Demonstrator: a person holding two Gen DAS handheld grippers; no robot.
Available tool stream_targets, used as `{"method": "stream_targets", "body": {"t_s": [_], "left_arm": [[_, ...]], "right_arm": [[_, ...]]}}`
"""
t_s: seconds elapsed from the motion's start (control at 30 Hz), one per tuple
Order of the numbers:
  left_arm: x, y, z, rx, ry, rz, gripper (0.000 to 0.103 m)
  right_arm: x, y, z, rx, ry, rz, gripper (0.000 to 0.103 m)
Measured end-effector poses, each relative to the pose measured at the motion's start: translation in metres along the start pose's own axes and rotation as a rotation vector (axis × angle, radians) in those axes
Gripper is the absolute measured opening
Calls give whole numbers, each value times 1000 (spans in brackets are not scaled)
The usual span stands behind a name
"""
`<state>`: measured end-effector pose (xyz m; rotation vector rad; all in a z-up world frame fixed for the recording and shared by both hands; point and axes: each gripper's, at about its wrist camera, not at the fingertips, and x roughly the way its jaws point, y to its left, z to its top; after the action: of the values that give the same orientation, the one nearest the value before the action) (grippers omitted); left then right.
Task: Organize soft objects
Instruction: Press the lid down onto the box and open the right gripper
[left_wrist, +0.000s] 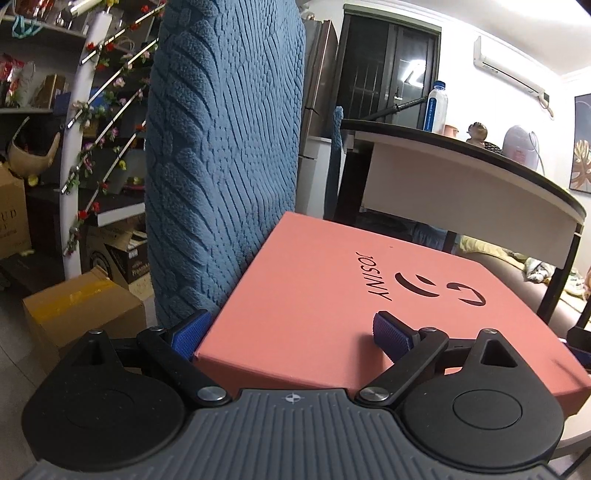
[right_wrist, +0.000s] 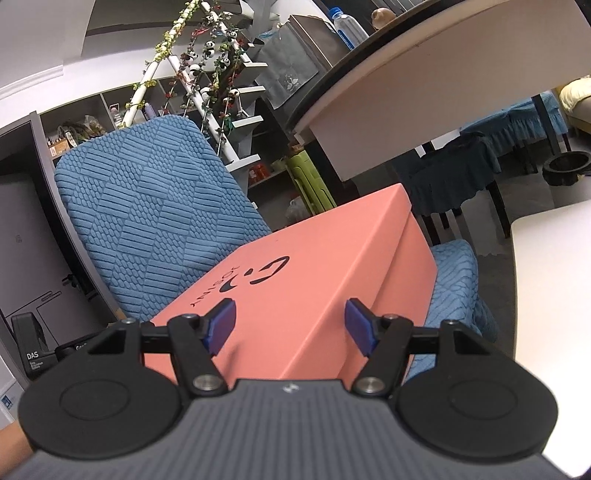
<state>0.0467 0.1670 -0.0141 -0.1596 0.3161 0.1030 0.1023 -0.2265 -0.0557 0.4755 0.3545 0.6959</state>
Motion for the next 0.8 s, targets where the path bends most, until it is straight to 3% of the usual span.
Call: {"method": "stream_targets", "body": {"t_s": [0.3,0.6,0.8], "left_arm": [[6,-2,2,5,-12,36,96],[19,9,-1,-69,64,33,96],[22,11,-5,-59,80,34,96]], "right_arm": [[10,-2,3,10,-18,-8,67],[15,2,6,-34,-49,-1,67],[17,2,4,-57,-40,-18,66]]}}
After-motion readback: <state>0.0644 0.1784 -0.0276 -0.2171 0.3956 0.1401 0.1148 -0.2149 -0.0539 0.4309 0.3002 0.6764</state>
